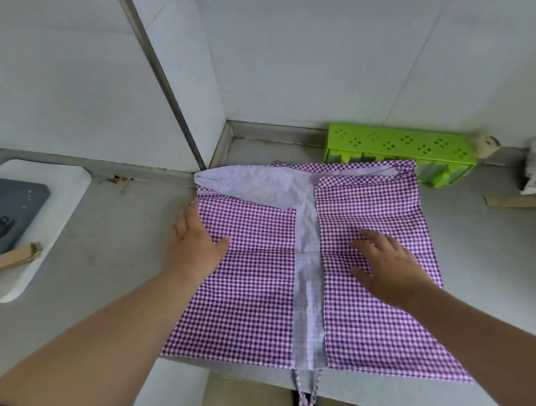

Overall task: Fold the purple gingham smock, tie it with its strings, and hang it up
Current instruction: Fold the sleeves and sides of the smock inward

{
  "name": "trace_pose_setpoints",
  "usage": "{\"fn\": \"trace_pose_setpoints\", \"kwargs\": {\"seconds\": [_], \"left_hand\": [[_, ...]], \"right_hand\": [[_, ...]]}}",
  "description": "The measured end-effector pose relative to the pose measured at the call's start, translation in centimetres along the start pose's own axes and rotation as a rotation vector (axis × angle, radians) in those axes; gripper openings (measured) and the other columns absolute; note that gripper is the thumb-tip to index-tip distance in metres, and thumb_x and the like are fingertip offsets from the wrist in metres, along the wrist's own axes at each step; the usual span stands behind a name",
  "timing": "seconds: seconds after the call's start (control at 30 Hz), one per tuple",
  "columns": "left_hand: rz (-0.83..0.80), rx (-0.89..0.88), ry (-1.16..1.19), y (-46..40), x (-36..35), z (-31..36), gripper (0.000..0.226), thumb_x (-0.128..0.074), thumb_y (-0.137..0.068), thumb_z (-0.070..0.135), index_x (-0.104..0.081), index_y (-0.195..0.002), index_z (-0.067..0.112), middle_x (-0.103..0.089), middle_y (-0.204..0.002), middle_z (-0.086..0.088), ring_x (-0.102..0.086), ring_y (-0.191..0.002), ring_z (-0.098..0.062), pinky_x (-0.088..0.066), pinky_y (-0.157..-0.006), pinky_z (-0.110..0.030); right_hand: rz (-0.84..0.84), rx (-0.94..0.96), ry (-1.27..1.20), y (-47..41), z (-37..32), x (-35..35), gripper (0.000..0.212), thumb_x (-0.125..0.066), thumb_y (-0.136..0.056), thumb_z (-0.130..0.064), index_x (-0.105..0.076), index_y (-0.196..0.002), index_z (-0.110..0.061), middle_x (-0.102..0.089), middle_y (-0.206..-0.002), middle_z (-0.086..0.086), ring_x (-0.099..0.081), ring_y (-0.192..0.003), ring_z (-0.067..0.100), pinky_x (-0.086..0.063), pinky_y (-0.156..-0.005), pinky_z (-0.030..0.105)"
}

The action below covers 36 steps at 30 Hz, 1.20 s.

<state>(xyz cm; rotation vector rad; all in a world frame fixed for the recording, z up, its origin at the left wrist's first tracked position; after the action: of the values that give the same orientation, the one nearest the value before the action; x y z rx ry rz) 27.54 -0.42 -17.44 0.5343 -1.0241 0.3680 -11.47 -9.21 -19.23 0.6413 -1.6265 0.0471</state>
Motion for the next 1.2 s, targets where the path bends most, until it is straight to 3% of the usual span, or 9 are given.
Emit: {"fn": "trace_pose_setpoints", "kwargs": {"seconds": [0.1,0.2,0.37,0.5,0.7,0.8,0.97,1.1,1.2], "left_hand": [[-0.148,-0.247,-0.312,2.2,-1.2,0.3,0.094,-0.065,-0.095,0.061,-0.012,-0.168,0.035,0.007,-0.178,0.001,-0.008,-0.163,-0.029,-0.022,-0.130,-0.052],[-0.337,-0.225,-0.419,4.2,-2.9,-1.0,0.090,-0.056,-0.097,0.068,-0.011,-0.169,0.036,0.012,-0.177,-0.002,0.002,-0.164,-0.029,-0.012,-0.133,-0.048],[-0.223,-0.205,-0.290,5.7,-3.5,-1.9,0.074,-0.051,-0.102,0.059,-0.021,-0.166,0.038,-0.002,-0.178,0.001,-0.012,-0.163,-0.027,-0.024,-0.130,-0.049],[-0.458,-0.208,-0.435,7.1,-5.7,-2.9,0.079,-0.043,-0.106,0.058,0.004,-0.168,0.042,0.018,-0.177,0.002,0.005,-0.164,-0.025,-0.013,-0.132,-0.051],[-0.449,-0.226,-0.511,8.3,-7.0,-1.6,0.076,-0.018,-0.103,0.072,0.019,-0.164,0.044,0.030,-0.173,-0.006,0.020,-0.162,-0.030,0.007,-0.131,-0.050],[-0.397,-0.363,-0.525,7.8,-7.4,0.4,0.070,-0.013,-0.106,0.065,0.016,-0.165,0.042,0.030,-0.173,-0.007,0.022,-0.161,-0.028,0.008,-0.132,-0.050],[-0.442,-0.417,-0.566,5.8,-9.2,1.3,0.071,-0.016,-0.107,0.064,0.020,-0.164,0.043,0.035,-0.171,-0.004,0.027,-0.160,-0.027,0.006,-0.132,-0.051],[-0.393,-0.459,-0.561,5.1,-10.4,0.5,0.080,-0.020,-0.104,0.070,0.024,-0.163,0.041,0.043,-0.167,-0.005,0.034,-0.157,-0.028,0.009,-0.131,-0.053],[-0.366,-0.491,-0.551,4.9,-10.6,-0.1,0.088,-0.019,-0.100,0.077,0.028,-0.162,0.037,0.045,-0.166,-0.005,0.038,-0.155,-0.026,0.012,-0.130,-0.052]], "right_hand": [[-0.145,-0.046,-0.019,1.5,-0.5,-2.5,0.076,-0.047,-0.097,-0.064,-0.013,-0.161,-0.042,-0.004,-0.172,-0.006,-0.009,-0.158,0.025,-0.018,-0.125,0.051],[-0.136,-0.068,-0.025,2.5,-0.2,-3.1,0.080,-0.045,-0.098,-0.063,-0.005,-0.163,-0.039,0.002,-0.174,-0.004,0.000,-0.160,0.023,-0.011,-0.129,0.048],[-0.141,-0.092,0.014,4.8,-0.2,-3.6,0.088,-0.048,-0.097,-0.065,0.001,-0.164,-0.037,0.005,-0.174,-0.001,0.003,-0.160,0.025,-0.011,-0.129,0.048],[-0.180,-0.102,0.031,6.5,0.3,-4.4,0.087,-0.041,-0.098,-0.069,0.009,-0.163,-0.039,0.014,-0.173,-0.002,0.010,-0.159,0.024,-0.010,-0.129,0.053],[-0.233,-0.180,0.044,9.5,0.2,-5.9,0.097,-0.043,-0.093,-0.074,0.014,-0.162,-0.038,0.021,-0.171,-0.002,0.014,-0.159,0.025,-0.012,-0.128,0.055],[-0.155,-0.178,0.085,10.0,-0.2,-4.7,0.092,-0.041,-0.092,-0.074,0.002,-0.163,-0.037,0.006,-0.173,-0.001,0.003,-0.160,0.027,-0.011,-0.128,0.052],[0.041,0.080,0.050,5.3,-5.8,-1.0,0.061,-0.041,-0.100,-0.055,-0.026,-0.157,-0.038,-0.025,-0.168,-0.005,-0.017,-0.156,0.023,-0.025,-0.125,0.050],[0.016,0.519,0.109,0.3,-13.0,-1.5,0.050,-0.042,-0.103,-0.042,-0.044,-0.153,-0.037,-0.034,-0.166,-0.007,-0.029,-0.153,0.023,-0.029,-0.123,0.048],[-0.150,0.621,0.194,-3.2,-14.8,-3.3,0.061,-0.030,-0.104,-0.052,-0.023,-0.163,-0.036,-0.012,-0.173,-0.008,-0.013,-0.159,0.017,-0.016,-0.128,0.044]]}}
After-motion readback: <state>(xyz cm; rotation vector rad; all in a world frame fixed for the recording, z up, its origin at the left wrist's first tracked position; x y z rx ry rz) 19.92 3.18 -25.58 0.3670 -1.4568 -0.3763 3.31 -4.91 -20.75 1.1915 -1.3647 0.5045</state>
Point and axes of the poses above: each hand's wrist, its own y-axis away from the middle knuckle, its own x-axis out of the back of the hand, z = x × y, the point moved 5 cm from there along -y, towards the middle knuckle
